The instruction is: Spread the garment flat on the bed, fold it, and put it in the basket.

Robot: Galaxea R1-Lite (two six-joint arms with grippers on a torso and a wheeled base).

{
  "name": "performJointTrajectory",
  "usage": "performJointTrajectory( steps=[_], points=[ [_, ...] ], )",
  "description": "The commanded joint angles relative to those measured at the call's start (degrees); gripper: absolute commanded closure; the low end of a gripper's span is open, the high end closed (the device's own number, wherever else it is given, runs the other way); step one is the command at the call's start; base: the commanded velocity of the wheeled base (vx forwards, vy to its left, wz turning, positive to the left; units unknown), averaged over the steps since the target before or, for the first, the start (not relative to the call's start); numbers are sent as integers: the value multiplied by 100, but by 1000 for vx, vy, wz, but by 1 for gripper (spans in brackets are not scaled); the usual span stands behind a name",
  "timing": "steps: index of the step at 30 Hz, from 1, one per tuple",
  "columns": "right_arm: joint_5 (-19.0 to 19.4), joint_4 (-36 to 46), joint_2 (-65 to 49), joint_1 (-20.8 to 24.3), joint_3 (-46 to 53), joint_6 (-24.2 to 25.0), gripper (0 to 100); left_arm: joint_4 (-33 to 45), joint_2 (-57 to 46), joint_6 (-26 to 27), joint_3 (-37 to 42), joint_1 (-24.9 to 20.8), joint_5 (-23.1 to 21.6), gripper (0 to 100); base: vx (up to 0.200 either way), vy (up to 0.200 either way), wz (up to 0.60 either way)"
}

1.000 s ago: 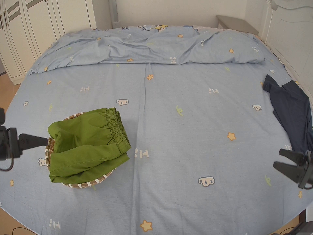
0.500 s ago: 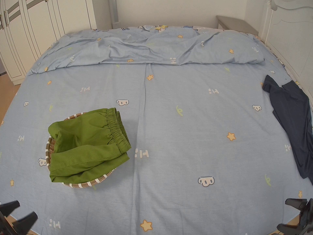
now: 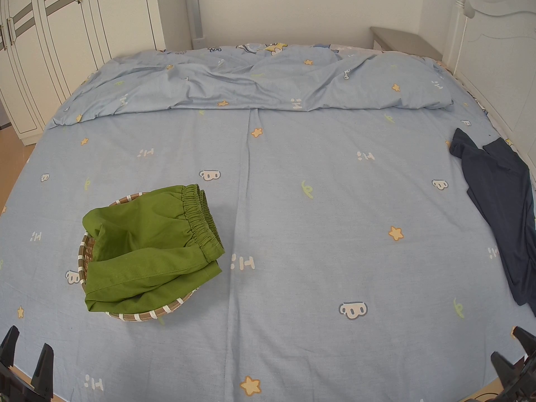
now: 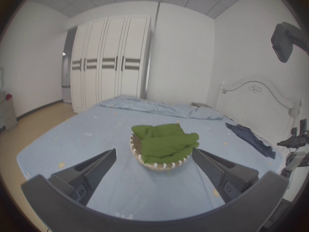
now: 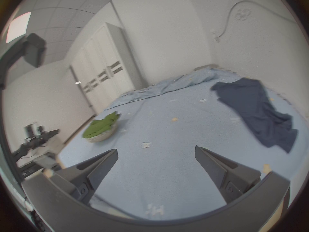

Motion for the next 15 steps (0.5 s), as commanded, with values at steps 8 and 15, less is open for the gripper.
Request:
performJointTrajectory(
  steps=[8, 15],
  points=[
    [-3105, -1545, -87, -80, 787, -145, 0, -308, -223, -421, 640, -5, 503, 0, 0, 0, 0],
    [-2780, -1545, -650, -862, 787, -1560, 0, -176, -223, 1240, 667, -14, 99, 0, 0, 0, 0]
  ],
)
